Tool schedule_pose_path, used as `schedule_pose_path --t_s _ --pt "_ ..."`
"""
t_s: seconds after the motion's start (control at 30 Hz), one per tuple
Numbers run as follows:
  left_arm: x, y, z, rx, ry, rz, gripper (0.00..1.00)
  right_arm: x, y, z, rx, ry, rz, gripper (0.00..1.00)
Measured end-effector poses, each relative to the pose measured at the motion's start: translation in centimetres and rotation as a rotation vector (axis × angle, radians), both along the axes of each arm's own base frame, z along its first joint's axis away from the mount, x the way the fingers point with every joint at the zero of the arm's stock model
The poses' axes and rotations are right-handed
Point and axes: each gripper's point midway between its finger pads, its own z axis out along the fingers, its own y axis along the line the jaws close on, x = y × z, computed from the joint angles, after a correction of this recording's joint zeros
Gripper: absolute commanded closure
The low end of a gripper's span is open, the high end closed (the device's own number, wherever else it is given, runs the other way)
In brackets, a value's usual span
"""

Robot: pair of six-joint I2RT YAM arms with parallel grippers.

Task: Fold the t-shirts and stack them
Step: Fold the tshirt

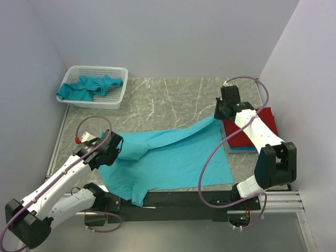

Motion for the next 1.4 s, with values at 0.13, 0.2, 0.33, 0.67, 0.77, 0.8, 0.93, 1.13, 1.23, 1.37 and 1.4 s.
schedule_pose_path --t_s 0.13,0.2,0.33,0.67,0.77,0.8,0.93,1.13,1.23,1.37,1.4 --pt "-0.3 -0.1 -0.8 -0.005 0.019 -0.007 0.99 -1.7 -0.7 -1.8 -0.022 0.053 -0.025 0.94" --pt "-0.2 -0.3 -0.9 -0.009 0.016 -0.011 0.99 -2.6 -1.2 -2.7 -0.042 0.080 -0.042 0.87" --pt "0.0 -0.6 -0.9 -0.020 0.006 -0.021 0.99 -3.5 -1.9 -3.7 -0.062 0.115 -0.077 0.53" --pt "0.3 -0.9 -1.0 -0.018 0.004 -0.044 0.99 -4.0 0.0 -0.7 -0.030 0.027 0.000 0.40" --pt "0.7 -1.2 -0.9 -0.020 -0.009 -0.058 0.99 -4.5 3.0 0.6 -0.007 -0.016 0.102 0.39" --pt "0.9 -1.2 -0.9 -0.018 -0.014 -0.064 0.99 -4.8 4.4 0.7 0.003 -0.023 0.148 0.39" --pt "1.9 -1.5 -1.0 -0.002 -0.027 -0.082 0.99 -6.9 10.8 0.5 0.047 -0.017 0.356 0.40" --pt "5.7 -1.1 -1.1 0.034 -0.026 -0.085 0.99 -12.5 21.7 -0.3 0.161 0.007 0.713 0.41" --pt "7.8 -0.9 -1.6 0.037 -0.019 -0.088 0.99 -15.3 26.0 -1.7 0.195 0.045 0.840 0.41" --pt "10.0 -0.7 -2.9 0.038 0.012 -0.106 0.99 -17.4 30.3 -4.5 0.186 0.116 0.930 0.42" --pt "10.4 -0.6 -3.2 0.038 0.017 -0.108 0.99 -17.7 31.0 -5.0 0.184 0.128 0.939 0.43"
